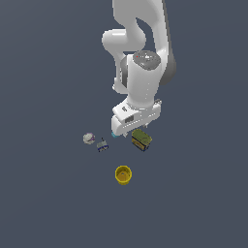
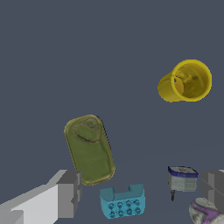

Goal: Pick up a designated object from a clutter of objects.

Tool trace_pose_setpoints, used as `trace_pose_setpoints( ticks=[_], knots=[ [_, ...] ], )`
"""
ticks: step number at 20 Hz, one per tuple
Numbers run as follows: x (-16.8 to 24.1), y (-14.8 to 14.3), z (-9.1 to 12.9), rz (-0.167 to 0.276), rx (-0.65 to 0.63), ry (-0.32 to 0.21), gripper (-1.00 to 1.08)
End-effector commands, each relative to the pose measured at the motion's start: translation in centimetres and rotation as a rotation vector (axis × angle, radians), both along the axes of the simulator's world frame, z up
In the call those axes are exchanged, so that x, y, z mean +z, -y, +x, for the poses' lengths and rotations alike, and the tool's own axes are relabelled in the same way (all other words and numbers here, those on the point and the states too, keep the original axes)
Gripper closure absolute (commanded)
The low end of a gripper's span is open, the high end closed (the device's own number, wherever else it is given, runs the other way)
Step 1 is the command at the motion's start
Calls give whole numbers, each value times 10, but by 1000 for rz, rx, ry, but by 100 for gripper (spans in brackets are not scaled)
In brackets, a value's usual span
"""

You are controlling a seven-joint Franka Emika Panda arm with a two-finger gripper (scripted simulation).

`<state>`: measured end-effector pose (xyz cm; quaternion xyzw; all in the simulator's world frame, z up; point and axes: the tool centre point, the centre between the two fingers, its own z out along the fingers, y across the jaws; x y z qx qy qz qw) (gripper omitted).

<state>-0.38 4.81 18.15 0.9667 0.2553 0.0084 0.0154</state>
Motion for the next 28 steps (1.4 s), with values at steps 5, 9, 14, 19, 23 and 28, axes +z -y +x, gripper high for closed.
trace_pose_setpoints(
  ticks=[5,9,14,19,23,28],
  knots=[
    [-45,-23,-17,9,184,-17,-92],
    [-62,-32,-25,16,253,-24,-92],
    [-71,-38,-31,21,297,-27,-92],
    [-73,-38,-31,21,295,-28,-92],
    [-82,-38,-31,21,296,-28,-92],
    [-105,-38,-32,22,299,-28,-92]
  ],
)
